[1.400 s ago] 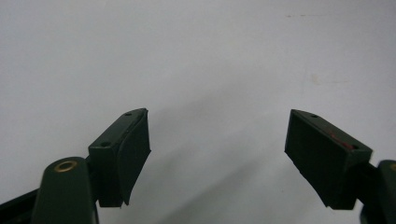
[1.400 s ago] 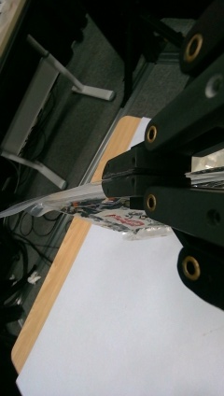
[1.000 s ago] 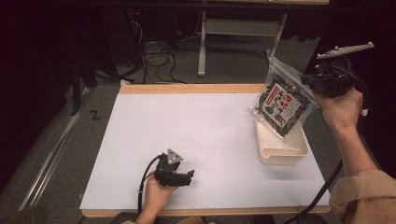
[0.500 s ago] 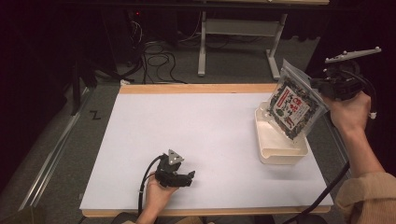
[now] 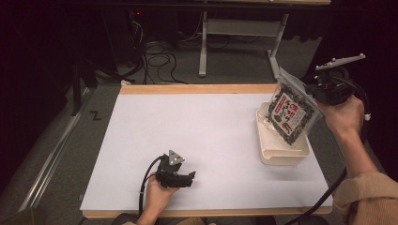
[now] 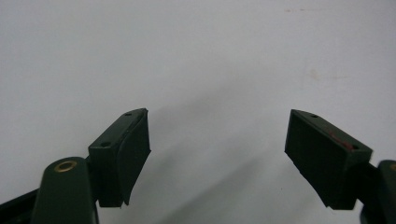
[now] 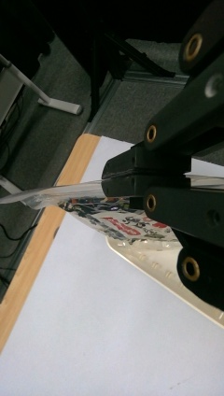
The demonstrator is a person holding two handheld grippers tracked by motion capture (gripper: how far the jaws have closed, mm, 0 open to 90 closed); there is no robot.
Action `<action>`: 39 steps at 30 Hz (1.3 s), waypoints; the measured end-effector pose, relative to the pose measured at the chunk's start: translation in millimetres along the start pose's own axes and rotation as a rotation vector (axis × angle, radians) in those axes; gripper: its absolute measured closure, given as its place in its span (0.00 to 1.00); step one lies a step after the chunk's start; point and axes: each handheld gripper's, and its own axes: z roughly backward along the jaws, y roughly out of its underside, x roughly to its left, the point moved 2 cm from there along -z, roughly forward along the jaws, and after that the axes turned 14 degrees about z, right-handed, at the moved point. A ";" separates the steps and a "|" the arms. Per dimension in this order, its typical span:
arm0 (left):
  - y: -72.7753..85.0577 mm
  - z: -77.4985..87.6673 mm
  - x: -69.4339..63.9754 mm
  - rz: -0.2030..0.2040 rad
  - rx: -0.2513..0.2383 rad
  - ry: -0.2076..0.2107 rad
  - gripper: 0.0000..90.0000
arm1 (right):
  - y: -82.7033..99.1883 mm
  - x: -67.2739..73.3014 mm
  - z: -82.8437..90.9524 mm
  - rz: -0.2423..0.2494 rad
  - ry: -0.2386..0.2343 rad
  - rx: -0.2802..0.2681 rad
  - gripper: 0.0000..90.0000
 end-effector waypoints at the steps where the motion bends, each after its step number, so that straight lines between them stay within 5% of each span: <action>1: 0.0 0.0 0.0 0.000 0.000 0.000 0.25 | 0.0 0.0 0.0 0.000 0.000 0.000 1.00; 11: 0.6 -1.2 -0.3 0.008 0.002 0.000 0.25 | 13.8 3.5 -25.7 -0.003 -0.026 0.056 1.00; 27: 1.2 -4.1 -1.4 -0.001 0.015 0.002 0.25 | 31.9 -5.2 -35.8 -0.041 0.006 0.019 0.96; 39: 1.4 -5.0 -2.0 -0.010 0.018 -0.005 0.25 | 50.2 -15.7 -38.0 -0.105 0.009 0.023 0.69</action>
